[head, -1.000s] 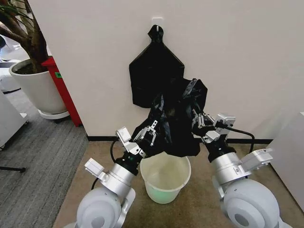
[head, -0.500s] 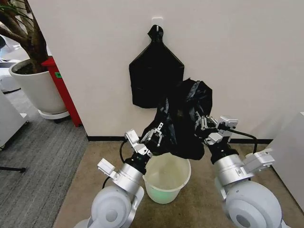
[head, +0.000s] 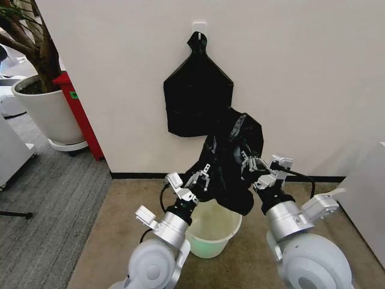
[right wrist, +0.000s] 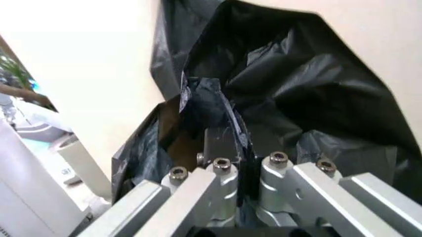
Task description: Place the garbage bag over the trash bin.
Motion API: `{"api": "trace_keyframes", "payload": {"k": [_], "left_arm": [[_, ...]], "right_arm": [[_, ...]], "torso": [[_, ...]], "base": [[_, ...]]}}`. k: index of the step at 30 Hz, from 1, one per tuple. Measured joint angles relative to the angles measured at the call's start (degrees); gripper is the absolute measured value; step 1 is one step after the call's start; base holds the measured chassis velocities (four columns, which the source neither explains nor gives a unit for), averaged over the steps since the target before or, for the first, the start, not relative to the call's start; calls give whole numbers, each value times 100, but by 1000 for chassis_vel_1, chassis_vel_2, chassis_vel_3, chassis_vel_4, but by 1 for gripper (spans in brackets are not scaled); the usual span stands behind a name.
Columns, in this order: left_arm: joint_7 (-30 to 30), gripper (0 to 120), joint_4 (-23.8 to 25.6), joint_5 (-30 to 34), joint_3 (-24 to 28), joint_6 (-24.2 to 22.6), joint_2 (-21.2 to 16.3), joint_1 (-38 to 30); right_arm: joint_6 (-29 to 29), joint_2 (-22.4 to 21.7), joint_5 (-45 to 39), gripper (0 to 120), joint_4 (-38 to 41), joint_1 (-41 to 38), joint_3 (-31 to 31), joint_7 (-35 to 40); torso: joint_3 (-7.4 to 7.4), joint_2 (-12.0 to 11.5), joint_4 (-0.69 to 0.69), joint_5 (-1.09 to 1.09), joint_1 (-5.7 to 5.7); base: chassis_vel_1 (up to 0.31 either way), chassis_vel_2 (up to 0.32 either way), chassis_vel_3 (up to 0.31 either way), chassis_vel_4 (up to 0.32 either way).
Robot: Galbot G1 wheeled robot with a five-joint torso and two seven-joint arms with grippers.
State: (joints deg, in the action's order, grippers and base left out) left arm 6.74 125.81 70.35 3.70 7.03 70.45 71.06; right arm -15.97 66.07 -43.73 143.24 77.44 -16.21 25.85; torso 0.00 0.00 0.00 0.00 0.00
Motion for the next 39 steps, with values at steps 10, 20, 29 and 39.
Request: {"api": "trace_keyframes", "payload": {"k": [10, 20, 29, 39], "left_arm": [[85, 0, -314, -333, 164, 102, 44, 177], [660, 0, 272, -634, -293, -31, -313, 757], [1025, 0, 881, -772, -705, -259, -530, 1156], [1114, 0, 1221, -844, -896, -367, -529, 1430]], "right_arm": [[-95, 18, -215, 0, 0, 105, 78, 280], [-25, -73, -217, 0, -408, 16, 146, 467], [-14, -131, -190, 0, -667, -113, 151, 530], [-25, -141, -60, 0, -618, -140, 76, 569]], "torso": [[0, 0, 0, 0, 0], [0, 0, 0, 0, 0], [0, 0, 1, -1, 0], [0, 0, 0, 0, 0]], "base": [[0, 0, 0, 0], [0, 0, 0, 0], [0, 0, 0, 0], [0, 0, 0, 0]]}}
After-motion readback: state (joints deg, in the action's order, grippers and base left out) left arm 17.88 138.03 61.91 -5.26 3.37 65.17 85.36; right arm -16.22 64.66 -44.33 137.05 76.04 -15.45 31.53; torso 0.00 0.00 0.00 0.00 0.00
